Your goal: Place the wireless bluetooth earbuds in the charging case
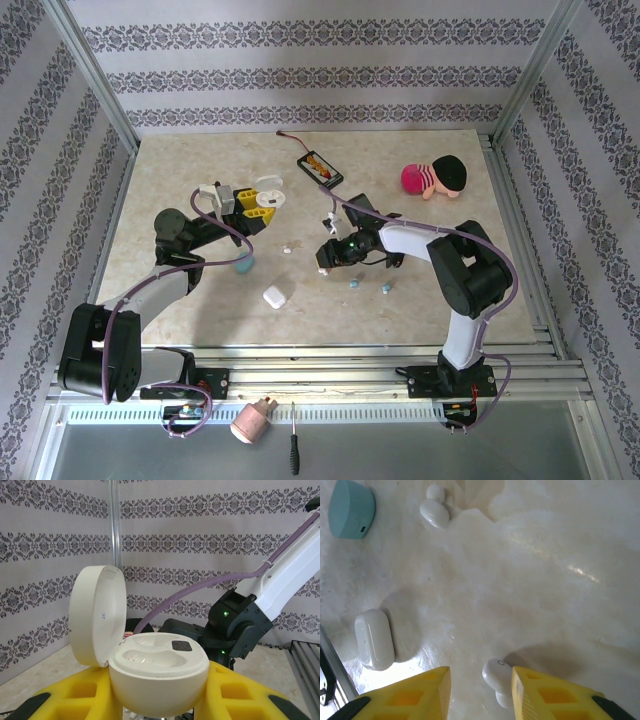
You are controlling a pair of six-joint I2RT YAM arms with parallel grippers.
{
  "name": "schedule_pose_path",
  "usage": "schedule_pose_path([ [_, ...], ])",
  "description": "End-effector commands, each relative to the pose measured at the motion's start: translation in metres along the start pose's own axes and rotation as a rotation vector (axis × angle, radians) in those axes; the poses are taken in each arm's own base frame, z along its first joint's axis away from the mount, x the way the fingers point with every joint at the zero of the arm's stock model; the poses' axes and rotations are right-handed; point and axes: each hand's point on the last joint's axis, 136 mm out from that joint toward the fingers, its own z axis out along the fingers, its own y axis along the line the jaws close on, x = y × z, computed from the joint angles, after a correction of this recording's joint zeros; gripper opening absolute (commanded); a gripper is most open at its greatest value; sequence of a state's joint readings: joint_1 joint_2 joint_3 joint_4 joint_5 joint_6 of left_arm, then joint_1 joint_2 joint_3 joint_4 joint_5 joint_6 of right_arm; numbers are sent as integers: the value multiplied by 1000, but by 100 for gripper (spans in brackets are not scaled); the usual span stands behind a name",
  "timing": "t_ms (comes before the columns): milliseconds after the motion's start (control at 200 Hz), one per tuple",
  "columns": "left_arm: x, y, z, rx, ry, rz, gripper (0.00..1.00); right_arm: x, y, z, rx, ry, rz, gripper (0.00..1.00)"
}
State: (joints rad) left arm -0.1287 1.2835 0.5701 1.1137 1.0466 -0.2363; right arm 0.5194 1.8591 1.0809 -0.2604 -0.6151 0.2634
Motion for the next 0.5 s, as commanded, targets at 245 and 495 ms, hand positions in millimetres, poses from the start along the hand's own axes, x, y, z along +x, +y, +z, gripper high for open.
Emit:
schedule_pose_path([
  [245,-6,-1,-2,11,-7,18,30,2,12,18,-100,106,-95,44],
  [495,-8,-2,-2,14,-9,20,29,19,6,19,-101,138,-79,41],
])
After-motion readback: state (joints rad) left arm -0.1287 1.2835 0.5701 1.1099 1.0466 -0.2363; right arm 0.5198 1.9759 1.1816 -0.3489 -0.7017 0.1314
